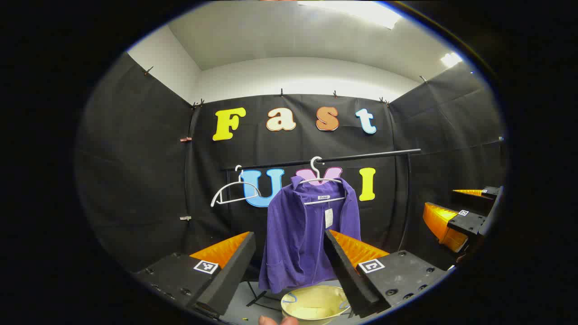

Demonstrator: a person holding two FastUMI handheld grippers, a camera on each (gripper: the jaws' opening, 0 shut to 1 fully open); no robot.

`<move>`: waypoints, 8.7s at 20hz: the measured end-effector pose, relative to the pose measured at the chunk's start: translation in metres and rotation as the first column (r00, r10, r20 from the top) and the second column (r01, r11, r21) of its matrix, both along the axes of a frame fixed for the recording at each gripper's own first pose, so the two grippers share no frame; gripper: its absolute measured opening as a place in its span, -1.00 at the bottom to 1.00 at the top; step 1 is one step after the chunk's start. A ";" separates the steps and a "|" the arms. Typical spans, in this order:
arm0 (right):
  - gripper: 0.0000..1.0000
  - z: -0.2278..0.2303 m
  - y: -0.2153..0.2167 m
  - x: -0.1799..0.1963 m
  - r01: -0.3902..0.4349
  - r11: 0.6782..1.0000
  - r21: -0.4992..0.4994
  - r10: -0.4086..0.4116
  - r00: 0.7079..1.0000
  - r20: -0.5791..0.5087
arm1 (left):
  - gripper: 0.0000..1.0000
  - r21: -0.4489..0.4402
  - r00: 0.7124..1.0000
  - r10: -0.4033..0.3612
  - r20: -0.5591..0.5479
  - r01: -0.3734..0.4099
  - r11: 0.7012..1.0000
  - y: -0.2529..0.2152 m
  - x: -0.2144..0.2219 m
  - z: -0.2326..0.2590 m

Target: Grasp the clothes on the hanger with both hands and then place them into the laundry hamper below.

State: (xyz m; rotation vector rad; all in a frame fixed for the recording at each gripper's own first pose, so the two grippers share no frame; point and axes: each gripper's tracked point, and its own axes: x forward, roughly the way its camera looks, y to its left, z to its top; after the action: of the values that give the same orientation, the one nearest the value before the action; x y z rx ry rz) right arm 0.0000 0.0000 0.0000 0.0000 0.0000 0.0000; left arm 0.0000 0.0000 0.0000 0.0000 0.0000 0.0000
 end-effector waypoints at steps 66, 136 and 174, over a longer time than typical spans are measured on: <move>0.96 -0.105 0.037 0.338 -0.197 0.976 0.088 0.196 0.980 0.019 | 0.24 0.063 0.960 0.282 -0.009 -0.280 0.958 0.015 0.369 -0.048; -0.90 -0.216 0.147 0.294 -0.495 0.853 0.162 0.521 0.817 -0.247 | -0.88 -0.244 0.907 -0.229 -0.354 0.147 0.959 -0.055 0.300 -0.167; -0.39 -0.480 0.093 0.226 -0.411 0.900 0.145 0.357 0.503 -0.787 | -0.12 -0.034 0.590 -0.155 -0.792 0.212 0.977 -0.066 0.257 -0.440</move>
State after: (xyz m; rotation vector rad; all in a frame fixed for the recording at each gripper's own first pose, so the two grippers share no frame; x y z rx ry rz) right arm 0.2263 0.0933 -0.4801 -0.0636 0.9345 0.4640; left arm 0.2568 -0.0657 -0.4401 0.0668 0.9154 -0.2141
